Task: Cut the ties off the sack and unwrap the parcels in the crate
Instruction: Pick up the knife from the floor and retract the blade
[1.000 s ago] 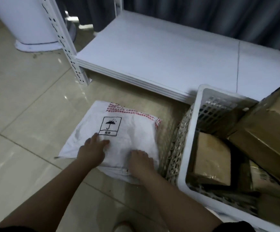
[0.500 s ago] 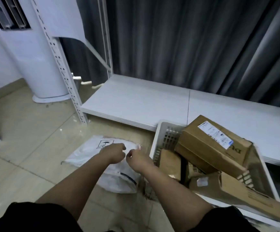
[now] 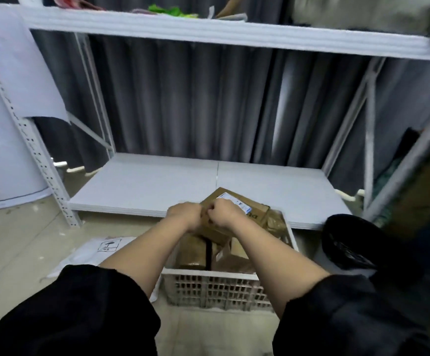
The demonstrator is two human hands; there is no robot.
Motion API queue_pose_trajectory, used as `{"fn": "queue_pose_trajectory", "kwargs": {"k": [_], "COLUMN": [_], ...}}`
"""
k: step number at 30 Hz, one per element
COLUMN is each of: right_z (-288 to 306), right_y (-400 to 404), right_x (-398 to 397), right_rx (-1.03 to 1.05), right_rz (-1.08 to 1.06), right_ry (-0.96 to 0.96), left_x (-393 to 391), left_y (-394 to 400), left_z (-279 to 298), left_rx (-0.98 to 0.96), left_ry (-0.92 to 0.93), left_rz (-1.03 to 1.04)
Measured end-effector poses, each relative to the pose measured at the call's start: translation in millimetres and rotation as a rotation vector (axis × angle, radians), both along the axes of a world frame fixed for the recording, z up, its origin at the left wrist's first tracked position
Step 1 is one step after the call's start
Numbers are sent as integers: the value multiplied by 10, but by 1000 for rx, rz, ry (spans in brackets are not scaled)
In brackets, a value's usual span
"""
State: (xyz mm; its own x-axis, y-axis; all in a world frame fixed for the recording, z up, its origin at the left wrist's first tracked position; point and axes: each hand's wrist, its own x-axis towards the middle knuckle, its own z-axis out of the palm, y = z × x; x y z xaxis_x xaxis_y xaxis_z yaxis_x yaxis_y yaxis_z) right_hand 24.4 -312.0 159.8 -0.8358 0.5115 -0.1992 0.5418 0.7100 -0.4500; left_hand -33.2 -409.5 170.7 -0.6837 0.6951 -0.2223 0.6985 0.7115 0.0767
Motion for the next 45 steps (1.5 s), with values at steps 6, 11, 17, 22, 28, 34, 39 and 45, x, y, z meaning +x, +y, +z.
{"fn": "queue_pose_trajectory", "kwargs": {"k": [6, 11, 17, 22, 28, 34, 39, 45], "right_z": [92, 89, -293, -1119, -2211, -3285, -3960, -4441], "right_y": [542, 1063, 1753, 2257, 2602, 2739, 2773, 2661], "right_x": [832, 1495, 2196, 2654, 2932, 3147, 3287, 3356], "right_rx": [45, 28, 23, -70, -196, -222, -223, -274], "right_rz": [-168, -278, -374, -502, -602, -681, -766, -893], "right_ry": [-18, -49, -186, -287, -399, -502, -545, -523], "left_x": [709, 1244, 1846, 2168, 2362, 2439, 2493, 2444], "left_y": [509, 1003, 1692, 2248, 2658, 2832, 2865, 2786], "left_z": [114, -43, -519, -1125, -2027, -2961, -3636, -4068], "left_rx": [-20, -20, -57, -96, -213, -225, -279, -290], "left_ry": [14, -29, -161, -333, -535, -640, -683, -789], "left_rz": [-135, -241, -419, -462, -485, -462, -422, -330]}}
